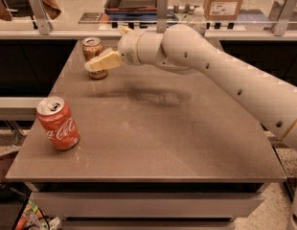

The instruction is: Pick orange can

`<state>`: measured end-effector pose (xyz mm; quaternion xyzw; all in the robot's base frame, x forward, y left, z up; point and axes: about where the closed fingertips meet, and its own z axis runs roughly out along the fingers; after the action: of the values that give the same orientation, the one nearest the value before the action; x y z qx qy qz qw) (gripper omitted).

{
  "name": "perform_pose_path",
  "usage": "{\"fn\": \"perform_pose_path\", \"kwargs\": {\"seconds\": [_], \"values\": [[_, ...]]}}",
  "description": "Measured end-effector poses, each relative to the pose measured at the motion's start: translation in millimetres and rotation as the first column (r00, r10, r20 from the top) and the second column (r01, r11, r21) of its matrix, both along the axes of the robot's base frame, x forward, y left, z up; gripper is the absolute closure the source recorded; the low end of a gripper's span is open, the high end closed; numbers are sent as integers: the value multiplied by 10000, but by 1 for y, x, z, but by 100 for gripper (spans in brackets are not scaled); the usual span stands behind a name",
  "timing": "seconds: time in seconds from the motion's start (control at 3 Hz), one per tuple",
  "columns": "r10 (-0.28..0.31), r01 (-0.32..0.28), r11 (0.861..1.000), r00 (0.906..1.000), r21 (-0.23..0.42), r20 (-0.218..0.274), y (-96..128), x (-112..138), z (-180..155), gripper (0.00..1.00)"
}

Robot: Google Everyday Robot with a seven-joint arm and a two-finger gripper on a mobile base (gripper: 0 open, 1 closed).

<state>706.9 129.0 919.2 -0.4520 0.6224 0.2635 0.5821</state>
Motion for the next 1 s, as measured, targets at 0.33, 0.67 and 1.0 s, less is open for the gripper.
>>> {"fn": "perform_pose_path", "kwargs": {"seconds": [0.33, 0.67, 1.0], "values": [[453, -437, 9979, 9985, 478, -314, 18, 10, -8, 0], [689, -642, 9947, 9960, 808, -560, 30, 11, -13, 0], [850, -771, 9915, 9937, 1045, -736, 37, 11, -18, 0]]}}
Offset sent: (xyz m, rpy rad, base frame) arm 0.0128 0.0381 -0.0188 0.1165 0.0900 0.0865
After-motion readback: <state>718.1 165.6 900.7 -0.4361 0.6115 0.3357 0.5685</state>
